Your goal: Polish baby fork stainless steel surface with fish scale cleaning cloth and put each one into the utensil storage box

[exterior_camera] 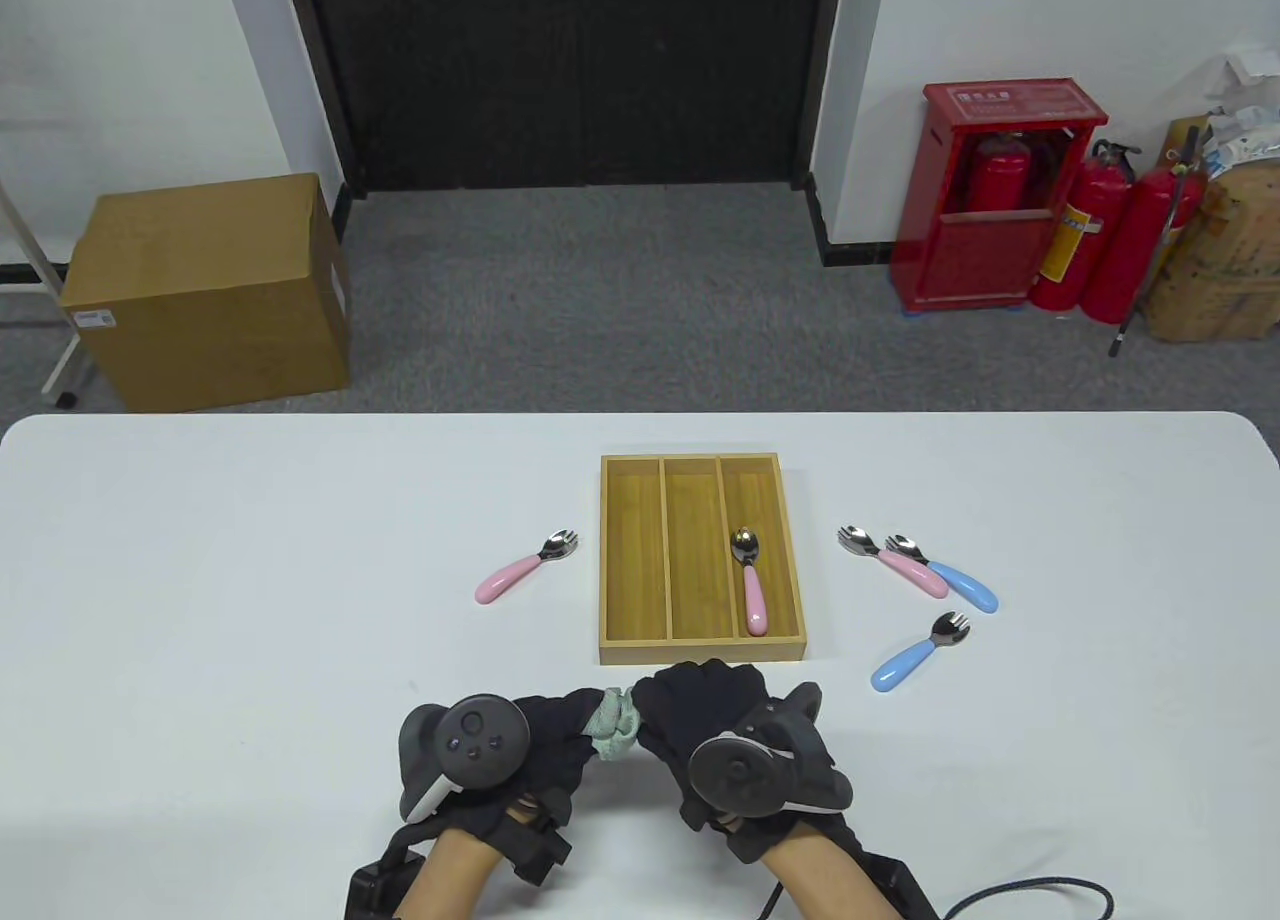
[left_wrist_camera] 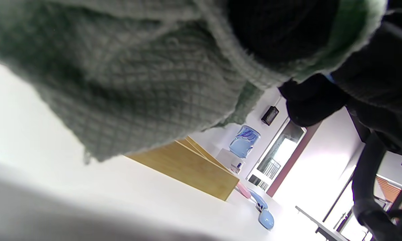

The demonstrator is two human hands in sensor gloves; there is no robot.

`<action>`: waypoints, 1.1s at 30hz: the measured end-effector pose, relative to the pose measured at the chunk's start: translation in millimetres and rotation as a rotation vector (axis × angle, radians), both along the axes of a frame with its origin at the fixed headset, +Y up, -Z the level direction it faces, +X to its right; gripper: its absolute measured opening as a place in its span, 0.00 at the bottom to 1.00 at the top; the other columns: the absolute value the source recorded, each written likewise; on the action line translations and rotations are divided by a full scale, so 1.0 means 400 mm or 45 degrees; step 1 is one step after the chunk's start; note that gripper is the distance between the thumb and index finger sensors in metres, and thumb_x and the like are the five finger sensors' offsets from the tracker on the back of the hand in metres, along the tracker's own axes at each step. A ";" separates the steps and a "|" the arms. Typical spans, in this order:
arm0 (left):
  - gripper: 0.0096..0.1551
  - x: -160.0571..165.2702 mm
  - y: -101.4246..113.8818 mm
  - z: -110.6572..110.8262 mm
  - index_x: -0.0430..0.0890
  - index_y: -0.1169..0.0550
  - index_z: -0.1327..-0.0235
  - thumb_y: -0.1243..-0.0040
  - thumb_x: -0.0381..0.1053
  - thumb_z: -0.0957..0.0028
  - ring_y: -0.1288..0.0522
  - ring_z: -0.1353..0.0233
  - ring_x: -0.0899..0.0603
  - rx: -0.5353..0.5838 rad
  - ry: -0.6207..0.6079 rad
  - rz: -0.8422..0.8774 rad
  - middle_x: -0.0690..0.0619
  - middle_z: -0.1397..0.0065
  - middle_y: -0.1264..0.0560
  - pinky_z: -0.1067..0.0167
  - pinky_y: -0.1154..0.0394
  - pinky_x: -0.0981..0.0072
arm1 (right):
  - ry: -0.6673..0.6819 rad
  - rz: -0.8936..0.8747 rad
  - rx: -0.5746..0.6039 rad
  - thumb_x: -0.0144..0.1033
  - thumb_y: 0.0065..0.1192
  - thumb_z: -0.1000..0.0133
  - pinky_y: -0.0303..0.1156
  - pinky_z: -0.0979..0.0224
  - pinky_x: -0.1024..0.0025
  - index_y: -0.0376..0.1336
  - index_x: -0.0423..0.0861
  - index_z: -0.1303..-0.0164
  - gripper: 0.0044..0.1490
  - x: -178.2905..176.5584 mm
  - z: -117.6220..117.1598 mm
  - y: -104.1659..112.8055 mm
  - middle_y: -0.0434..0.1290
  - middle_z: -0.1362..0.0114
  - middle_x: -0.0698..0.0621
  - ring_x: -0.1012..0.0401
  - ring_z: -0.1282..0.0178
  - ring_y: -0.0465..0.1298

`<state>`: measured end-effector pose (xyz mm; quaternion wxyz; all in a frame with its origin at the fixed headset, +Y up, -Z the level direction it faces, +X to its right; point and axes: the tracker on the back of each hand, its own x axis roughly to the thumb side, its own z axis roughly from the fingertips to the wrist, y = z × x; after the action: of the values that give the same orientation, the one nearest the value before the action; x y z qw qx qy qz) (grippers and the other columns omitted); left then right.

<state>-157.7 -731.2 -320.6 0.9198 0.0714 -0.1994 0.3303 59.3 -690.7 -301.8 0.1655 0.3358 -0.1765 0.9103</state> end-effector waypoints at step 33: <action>0.26 -0.071 -0.053 -0.005 0.49 0.16 0.47 0.36 0.62 0.51 0.08 0.54 0.48 -0.299 0.238 0.910 0.54 0.57 0.09 0.45 0.19 0.49 | -0.051 -0.246 -0.126 0.49 0.67 0.53 0.75 0.59 0.44 0.74 0.41 0.49 0.31 0.023 -0.011 0.013 0.82 0.58 0.38 0.50 0.71 0.80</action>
<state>-186.0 -752.3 -322.5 0.7627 0.0603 -0.0381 0.6428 68.5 -685.3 -306.1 0.2655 0.2903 -0.1661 0.9043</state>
